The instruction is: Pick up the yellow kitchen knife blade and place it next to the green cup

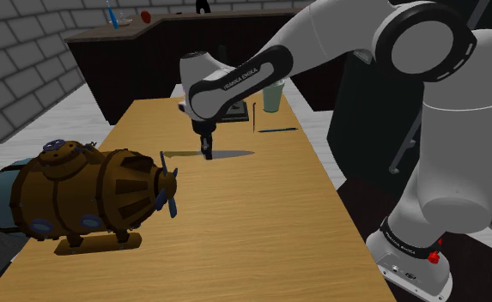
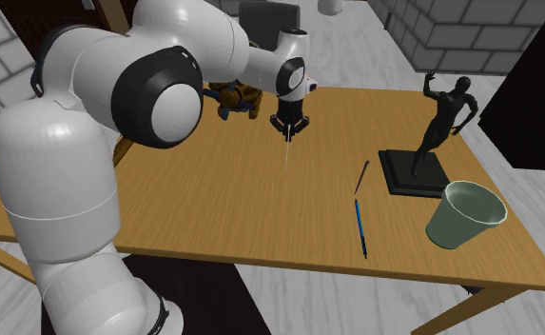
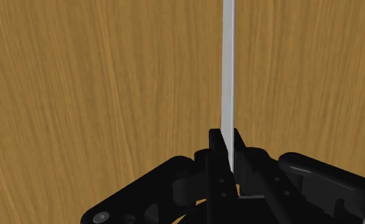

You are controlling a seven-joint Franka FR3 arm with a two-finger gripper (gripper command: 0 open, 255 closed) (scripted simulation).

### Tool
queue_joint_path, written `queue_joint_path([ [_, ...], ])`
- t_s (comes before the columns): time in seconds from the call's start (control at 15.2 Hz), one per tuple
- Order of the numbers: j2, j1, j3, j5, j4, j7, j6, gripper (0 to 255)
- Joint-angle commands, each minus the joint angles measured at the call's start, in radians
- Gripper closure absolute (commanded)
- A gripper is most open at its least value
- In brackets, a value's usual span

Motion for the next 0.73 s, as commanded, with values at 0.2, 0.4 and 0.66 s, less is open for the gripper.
queue_joint_path([
  [0.2,-0.024,-0.001,0.002,0.006,0.036,-0.004,-0.061,255],
  [0.4,-0.038,-0.002,0.003,0.009,0.059,-0.005,-0.096,255],
  [0.66,-0.053,-0.002,0.005,0.013,0.093,-0.008,-0.145,255],
])
